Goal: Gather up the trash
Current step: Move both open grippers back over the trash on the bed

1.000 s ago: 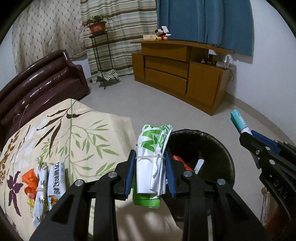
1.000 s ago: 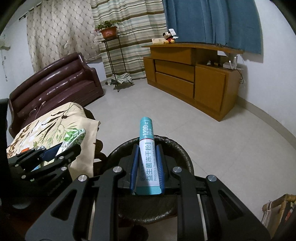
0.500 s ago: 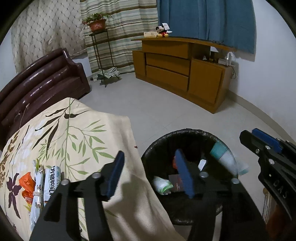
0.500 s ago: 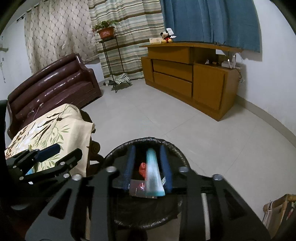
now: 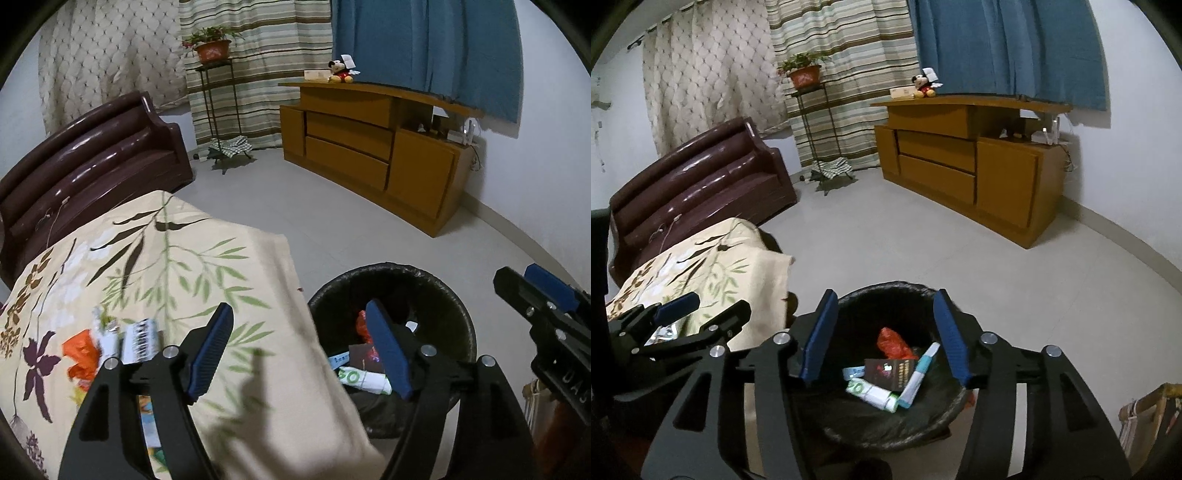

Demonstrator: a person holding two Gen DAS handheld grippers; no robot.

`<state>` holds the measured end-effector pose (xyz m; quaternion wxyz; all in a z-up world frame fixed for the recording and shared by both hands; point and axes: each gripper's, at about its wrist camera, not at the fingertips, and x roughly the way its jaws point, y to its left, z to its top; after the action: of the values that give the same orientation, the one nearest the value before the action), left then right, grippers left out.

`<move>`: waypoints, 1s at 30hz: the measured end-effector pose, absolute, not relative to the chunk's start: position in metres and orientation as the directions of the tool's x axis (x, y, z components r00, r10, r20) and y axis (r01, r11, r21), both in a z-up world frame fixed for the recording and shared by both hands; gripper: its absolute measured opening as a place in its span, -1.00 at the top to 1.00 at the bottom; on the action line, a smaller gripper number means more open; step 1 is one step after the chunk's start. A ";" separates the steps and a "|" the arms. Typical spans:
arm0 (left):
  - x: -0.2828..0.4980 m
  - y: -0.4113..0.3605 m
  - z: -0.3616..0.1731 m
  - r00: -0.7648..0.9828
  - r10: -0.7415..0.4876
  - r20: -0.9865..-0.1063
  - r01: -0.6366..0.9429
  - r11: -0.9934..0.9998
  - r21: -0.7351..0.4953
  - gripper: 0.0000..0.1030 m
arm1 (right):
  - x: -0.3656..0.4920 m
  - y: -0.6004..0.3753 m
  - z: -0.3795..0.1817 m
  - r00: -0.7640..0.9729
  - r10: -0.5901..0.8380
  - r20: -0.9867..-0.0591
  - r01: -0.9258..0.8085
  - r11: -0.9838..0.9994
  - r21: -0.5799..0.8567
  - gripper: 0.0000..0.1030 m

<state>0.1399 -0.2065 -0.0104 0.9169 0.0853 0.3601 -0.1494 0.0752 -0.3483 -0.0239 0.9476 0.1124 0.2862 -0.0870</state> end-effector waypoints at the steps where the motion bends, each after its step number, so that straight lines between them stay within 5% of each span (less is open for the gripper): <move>1: 0.137 -0.201 -0.009 0.699 -0.207 -0.685 0.330 0.942 0.052 -0.40 | 0.074 -0.343 -0.023 0.821 -0.090 -0.563 0.219 0.962 0.164 -0.04; 30: 0.117 0.001 0.004 0.724 0.062 -0.687 0.009 0.995 0.099 -0.41 | 0.099 -0.196 -0.013 0.776 0.172 -0.606 -0.077 0.981 0.180 -0.04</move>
<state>0.1168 0.0014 0.0039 0.9273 0.0475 0.3709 0.0144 0.0991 -0.1956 -0.0134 0.9396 0.0726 0.3278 0.0661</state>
